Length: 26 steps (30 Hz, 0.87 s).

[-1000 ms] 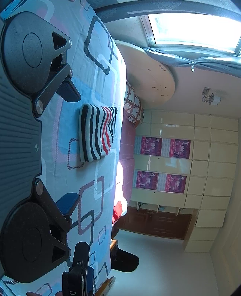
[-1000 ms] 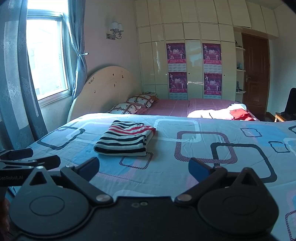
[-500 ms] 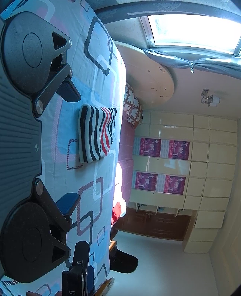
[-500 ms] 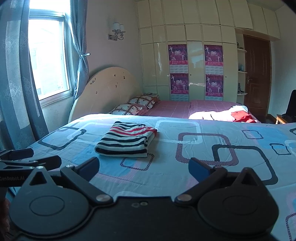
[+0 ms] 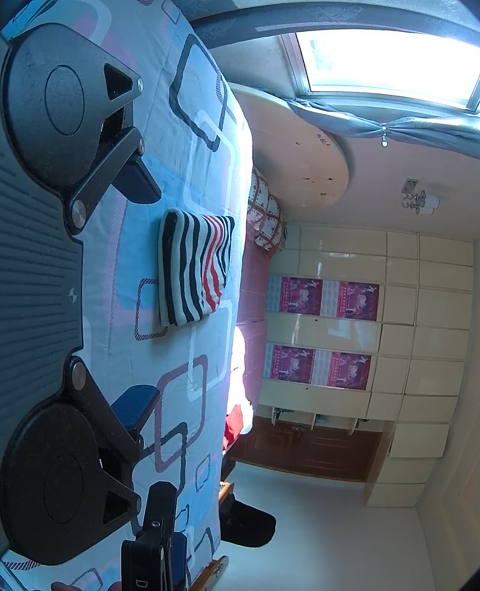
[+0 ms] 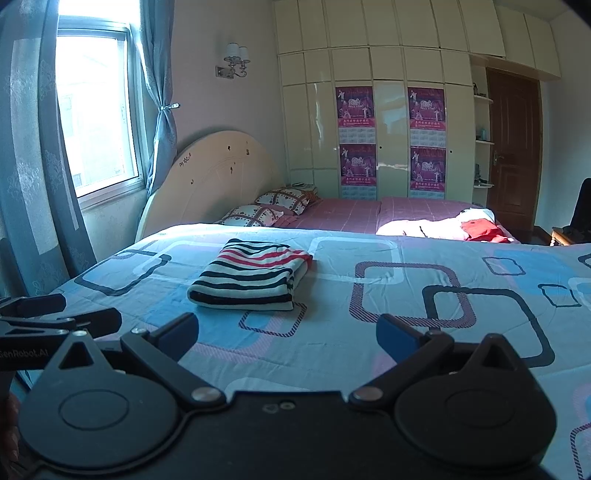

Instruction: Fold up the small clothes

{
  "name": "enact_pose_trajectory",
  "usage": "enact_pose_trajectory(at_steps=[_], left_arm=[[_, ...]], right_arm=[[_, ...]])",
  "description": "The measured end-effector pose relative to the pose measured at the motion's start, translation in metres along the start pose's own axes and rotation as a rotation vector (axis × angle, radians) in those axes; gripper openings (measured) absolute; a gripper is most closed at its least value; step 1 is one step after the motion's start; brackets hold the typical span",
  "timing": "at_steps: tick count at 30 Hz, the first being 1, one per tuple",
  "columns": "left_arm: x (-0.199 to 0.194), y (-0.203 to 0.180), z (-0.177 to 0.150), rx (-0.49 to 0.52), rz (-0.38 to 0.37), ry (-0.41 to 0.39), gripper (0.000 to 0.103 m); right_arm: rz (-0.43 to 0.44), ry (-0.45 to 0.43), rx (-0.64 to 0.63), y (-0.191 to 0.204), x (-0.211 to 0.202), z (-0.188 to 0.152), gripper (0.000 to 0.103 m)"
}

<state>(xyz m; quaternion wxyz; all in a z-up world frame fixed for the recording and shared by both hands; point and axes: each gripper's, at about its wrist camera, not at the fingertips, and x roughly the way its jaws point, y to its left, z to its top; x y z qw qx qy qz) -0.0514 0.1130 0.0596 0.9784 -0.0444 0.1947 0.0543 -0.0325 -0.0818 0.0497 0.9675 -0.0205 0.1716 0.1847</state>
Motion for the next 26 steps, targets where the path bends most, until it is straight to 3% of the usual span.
enact_pose_trajectory(at_steps=[26], left_arm=[[-0.003,-0.016,-0.003,0.007,0.007,-0.026,0.103]], right_arm=[[-0.007,0.007,-0.022,-0.013,0.006,-0.002,0.102]])
